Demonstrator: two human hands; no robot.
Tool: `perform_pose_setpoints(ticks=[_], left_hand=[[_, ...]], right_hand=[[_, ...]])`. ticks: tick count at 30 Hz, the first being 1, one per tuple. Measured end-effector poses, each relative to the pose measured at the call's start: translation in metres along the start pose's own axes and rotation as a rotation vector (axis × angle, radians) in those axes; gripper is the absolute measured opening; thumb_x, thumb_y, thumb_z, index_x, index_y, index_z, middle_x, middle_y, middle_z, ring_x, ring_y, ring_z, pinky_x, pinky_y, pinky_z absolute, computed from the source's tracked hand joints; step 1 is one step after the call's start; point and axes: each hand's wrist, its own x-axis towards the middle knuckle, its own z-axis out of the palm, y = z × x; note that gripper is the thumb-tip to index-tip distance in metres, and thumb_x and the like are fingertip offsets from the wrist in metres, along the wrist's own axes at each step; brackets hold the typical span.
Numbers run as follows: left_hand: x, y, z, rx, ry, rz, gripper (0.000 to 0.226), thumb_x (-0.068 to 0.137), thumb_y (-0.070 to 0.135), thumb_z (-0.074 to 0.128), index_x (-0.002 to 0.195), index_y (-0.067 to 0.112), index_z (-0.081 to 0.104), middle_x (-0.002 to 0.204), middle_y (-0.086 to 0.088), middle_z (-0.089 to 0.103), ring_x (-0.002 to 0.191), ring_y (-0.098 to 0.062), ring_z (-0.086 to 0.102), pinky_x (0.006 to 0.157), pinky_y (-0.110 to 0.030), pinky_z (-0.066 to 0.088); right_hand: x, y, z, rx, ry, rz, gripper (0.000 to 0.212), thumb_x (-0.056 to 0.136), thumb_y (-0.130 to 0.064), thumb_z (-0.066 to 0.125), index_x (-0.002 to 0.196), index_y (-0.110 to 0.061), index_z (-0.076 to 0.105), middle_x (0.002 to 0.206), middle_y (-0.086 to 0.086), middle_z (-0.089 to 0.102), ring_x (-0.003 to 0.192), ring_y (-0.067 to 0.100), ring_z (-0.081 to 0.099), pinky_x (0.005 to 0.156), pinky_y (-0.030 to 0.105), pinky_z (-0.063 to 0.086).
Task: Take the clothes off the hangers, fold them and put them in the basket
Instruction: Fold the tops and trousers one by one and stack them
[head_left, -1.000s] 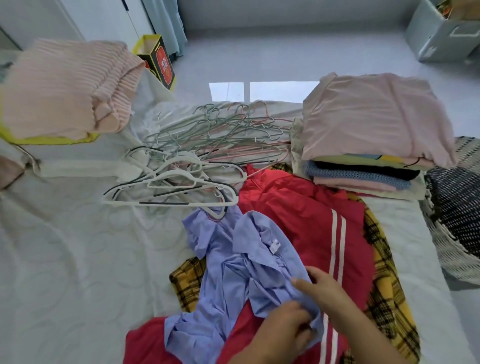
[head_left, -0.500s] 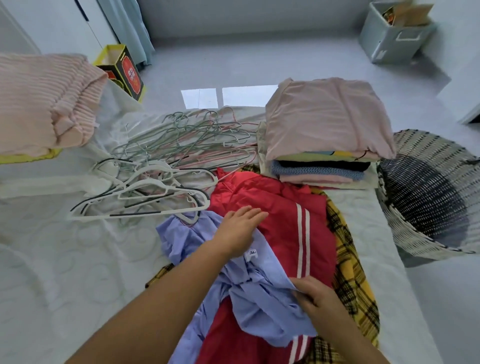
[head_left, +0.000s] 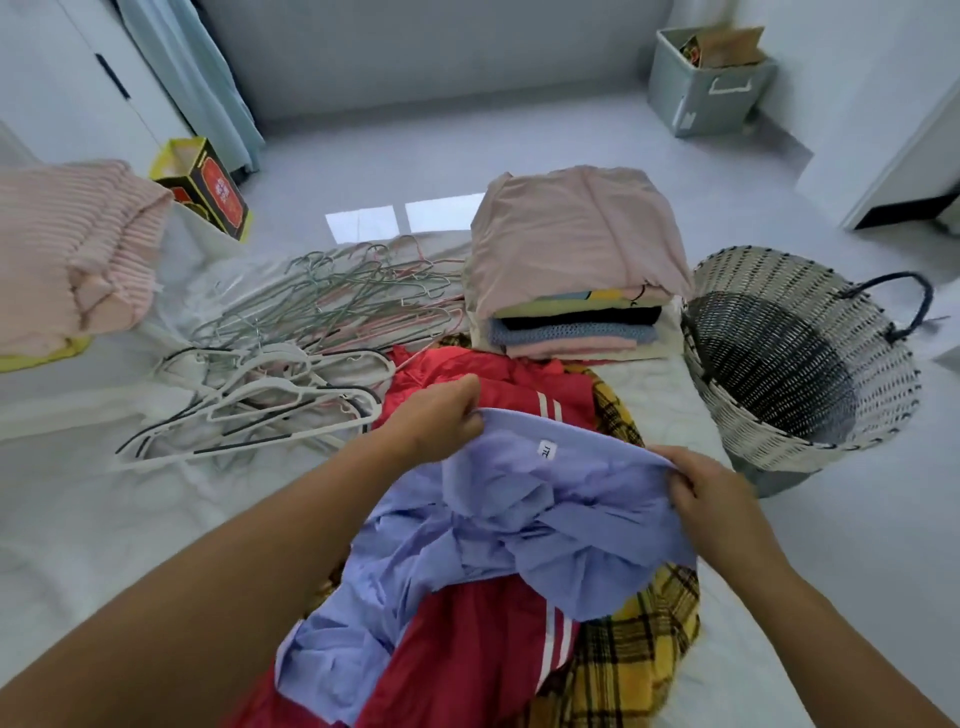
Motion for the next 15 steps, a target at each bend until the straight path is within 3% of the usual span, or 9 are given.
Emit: perform_pose_setpoints(ticks=[2, 4, 8, 11, 13, 15], left_hand=[[-0.01, 0.018, -0.018, -0.128, 0.039, -0.007, 0.025, 0.088, 0.014, 0.05, 0.069, 0.02, 0.035, 0.072, -0.01, 0.054, 0.071, -0.031, 0.057, 0.061, -0.04, 0.038], [-0.024, 0.036, -0.037, -0.192, 0.053, -0.021, 0.022, 0.081, 0.024, 0.049, 0.063, 0.018, 0.038, 0.059, -0.003, 0.051, 0.065, -0.03, 0.06, 0.06, -0.037, 0.044], [-0.065, 0.07, -0.086, -0.245, 0.14, -0.042, 0.016, 0.062, 0.031, 0.038, 0.053, 0.018, 0.035, 0.052, 0.003, 0.036, 0.056, -0.018, 0.037, 0.052, -0.028, 0.028], [-0.102, 0.083, -0.122, -0.326, 0.24, -0.068, 0.017, 0.061, 0.029, 0.04, 0.053, 0.019, 0.03, 0.051, 0.002, 0.032, 0.053, -0.014, 0.031, 0.054, -0.029, 0.026], [-0.128, 0.093, -0.145, -0.386, 0.268, -0.095, 0.016, 0.063, 0.029, 0.043, 0.055, 0.018, 0.034, 0.052, 0.001, 0.037, 0.053, -0.016, 0.037, 0.054, -0.027, 0.029], [-0.155, 0.104, -0.168, -0.473, 0.26, -0.114, 0.019, 0.075, 0.023, 0.051, 0.06, 0.014, 0.041, 0.054, -0.004, 0.045, 0.049, -0.016, 0.045, 0.045, -0.022, 0.032]], right_hand=[[0.001, -0.009, -0.025, -0.038, 0.076, -0.013, 0.033, 0.093, 0.001, 0.045, 0.119, -0.008, 0.062, 0.114, 0.015, 0.065, 0.103, 0.032, 0.057, 0.069, 0.024, 0.03], [-0.005, -0.02, -0.049, -0.05, 0.119, -0.041, 0.032, 0.093, 0.001, 0.045, 0.118, -0.007, 0.063, 0.112, 0.016, 0.065, 0.101, 0.032, 0.058, 0.069, 0.027, 0.031], [-0.033, -0.053, -0.089, -0.036, 0.167, -0.097, 0.027, 0.093, -0.001, 0.046, 0.111, -0.005, 0.066, 0.103, 0.016, 0.068, 0.091, 0.032, 0.06, 0.068, 0.03, 0.036], [-0.052, -0.08, -0.114, -0.1, 0.173, -0.106, 0.022, 0.095, -0.013, 0.047, 0.1, -0.008, 0.068, 0.098, 0.014, 0.067, 0.08, 0.028, 0.057, 0.064, 0.031, 0.036], [-0.066, -0.101, -0.133, -0.149, 0.154, -0.097, 0.024, 0.097, -0.019, 0.044, 0.096, -0.011, 0.066, 0.101, 0.012, 0.06, 0.079, 0.026, 0.053, 0.063, 0.031, 0.036], [-0.08, -0.127, -0.154, -0.047, 0.124, -0.117, 0.024, 0.097, -0.016, 0.041, 0.088, -0.013, 0.063, 0.096, 0.013, 0.059, 0.076, 0.026, 0.054, 0.059, 0.029, 0.037]])
